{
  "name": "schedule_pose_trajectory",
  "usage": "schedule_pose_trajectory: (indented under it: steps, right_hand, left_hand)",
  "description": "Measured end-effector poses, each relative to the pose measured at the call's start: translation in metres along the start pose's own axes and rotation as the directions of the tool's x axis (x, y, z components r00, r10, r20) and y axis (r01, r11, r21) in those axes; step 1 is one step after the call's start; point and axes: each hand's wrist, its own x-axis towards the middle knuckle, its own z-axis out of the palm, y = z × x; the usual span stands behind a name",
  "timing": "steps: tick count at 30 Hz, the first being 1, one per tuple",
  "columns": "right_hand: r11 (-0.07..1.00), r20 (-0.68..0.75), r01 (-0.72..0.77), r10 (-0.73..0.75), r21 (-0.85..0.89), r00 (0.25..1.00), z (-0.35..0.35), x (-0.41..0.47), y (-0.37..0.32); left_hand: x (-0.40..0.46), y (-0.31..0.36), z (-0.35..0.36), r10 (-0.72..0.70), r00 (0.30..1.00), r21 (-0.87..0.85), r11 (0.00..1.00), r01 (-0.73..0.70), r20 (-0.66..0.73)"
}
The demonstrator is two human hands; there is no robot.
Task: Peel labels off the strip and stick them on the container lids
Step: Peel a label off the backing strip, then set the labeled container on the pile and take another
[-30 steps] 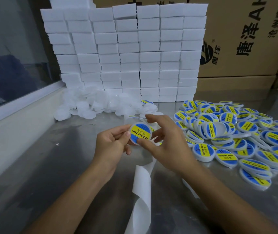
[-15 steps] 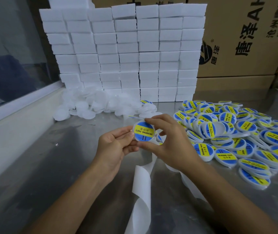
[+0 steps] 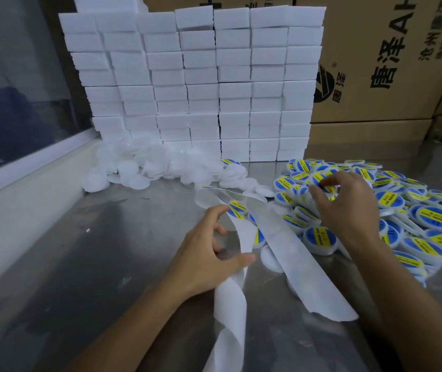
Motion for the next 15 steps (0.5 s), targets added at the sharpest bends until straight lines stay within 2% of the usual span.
schedule_pose_trajectory:
  steps: [4,7,11,15]
  right_hand:
    - [0.983,0.107,-0.141,0.153,-0.114,0.982,0.004,0.000,0.017]
    - [0.975,0.139,-0.157,0.179,-0.156,0.974,0.008,-0.003,0.018]
    - [0.976,0.171,-0.117,0.149,-0.184,0.974,0.009,-0.006,0.013]
    - [0.992,0.155,-0.082,0.096,-0.091,0.983,0.007,-0.007,-0.004]
  left_hand:
    - [-0.001,-0.001,-0.002,0.071,0.997,0.029,0.997,-0.073,0.043]
    - [0.000,0.000,-0.001,0.068,0.998,0.018,0.998,-0.067,-0.002]
    - [0.004,0.001,-0.001,-0.131,0.983,-0.203,0.974,0.103,-0.128]
    - [0.008,0.000,-0.009,-0.292,0.944,-0.480,0.857,0.188,-0.153]
